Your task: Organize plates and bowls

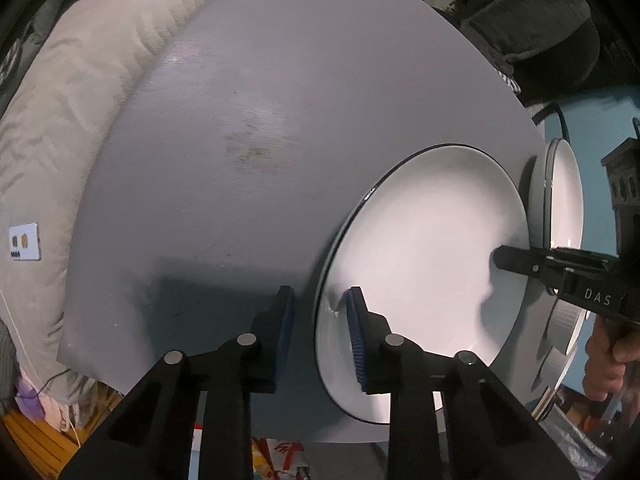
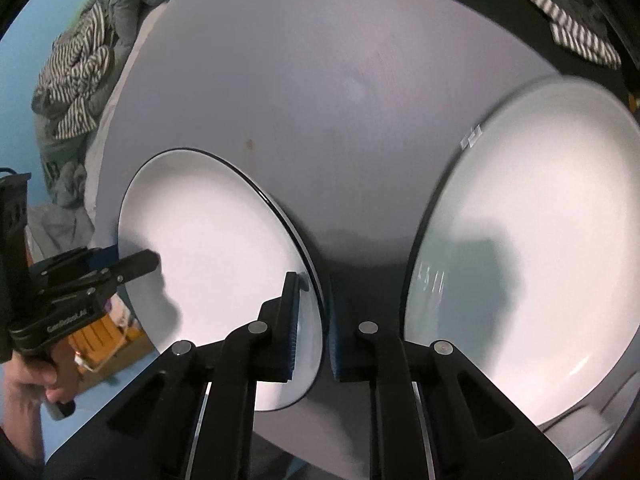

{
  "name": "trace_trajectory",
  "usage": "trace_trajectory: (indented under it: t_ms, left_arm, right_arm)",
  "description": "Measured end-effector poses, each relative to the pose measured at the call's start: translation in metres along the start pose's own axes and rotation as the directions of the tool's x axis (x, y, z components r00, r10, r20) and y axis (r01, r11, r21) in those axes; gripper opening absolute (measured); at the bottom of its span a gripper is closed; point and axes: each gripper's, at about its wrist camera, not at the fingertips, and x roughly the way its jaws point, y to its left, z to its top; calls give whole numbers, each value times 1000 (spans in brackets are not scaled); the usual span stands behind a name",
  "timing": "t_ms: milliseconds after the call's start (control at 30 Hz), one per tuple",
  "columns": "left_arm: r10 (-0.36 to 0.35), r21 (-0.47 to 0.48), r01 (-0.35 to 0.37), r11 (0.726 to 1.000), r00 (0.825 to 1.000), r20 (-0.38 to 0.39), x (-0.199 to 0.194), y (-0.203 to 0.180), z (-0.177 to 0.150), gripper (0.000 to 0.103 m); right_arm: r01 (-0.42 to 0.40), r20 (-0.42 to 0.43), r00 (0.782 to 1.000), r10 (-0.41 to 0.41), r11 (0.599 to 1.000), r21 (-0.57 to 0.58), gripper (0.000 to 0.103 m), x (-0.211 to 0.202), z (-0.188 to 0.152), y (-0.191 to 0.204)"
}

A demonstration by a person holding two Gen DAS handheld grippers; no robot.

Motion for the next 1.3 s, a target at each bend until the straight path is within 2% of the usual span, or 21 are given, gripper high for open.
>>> trace_trajectory:
  t_ms: [133,300,467,967,1167,1300]
  left_arm:
    - [-28,31,29,999,999,-26,3,0,-3,21]
    - [-27,68,29,997,999,-38,5,-6,-3,20]
    - [-43,68,45,997,998,-41,5,-6,4,20]
    - [-40,47,41,998,999,-21,7,-2,-4,20]
    - [-24,60,26,998,999,-28,9,-9,-6,20]
    - [-18,50,20,999,999,-31,10,-8,-4,20]
  right_arm:
    - [-47,9,999,46,997,65,12,2,-12,-7]
    - [-107,23,994,105,984,140,12,9,-27,-17]
    - [-165,77,985,153,965,202,12,10,-34,-29]
    - [-91,91,993,79,986,138,13,10,-34,-22]
    - [4,106,994,-12,997,75,23,9,-31,-10]
    - [-18,100,995,9,996,85,24,9,-27,-13]
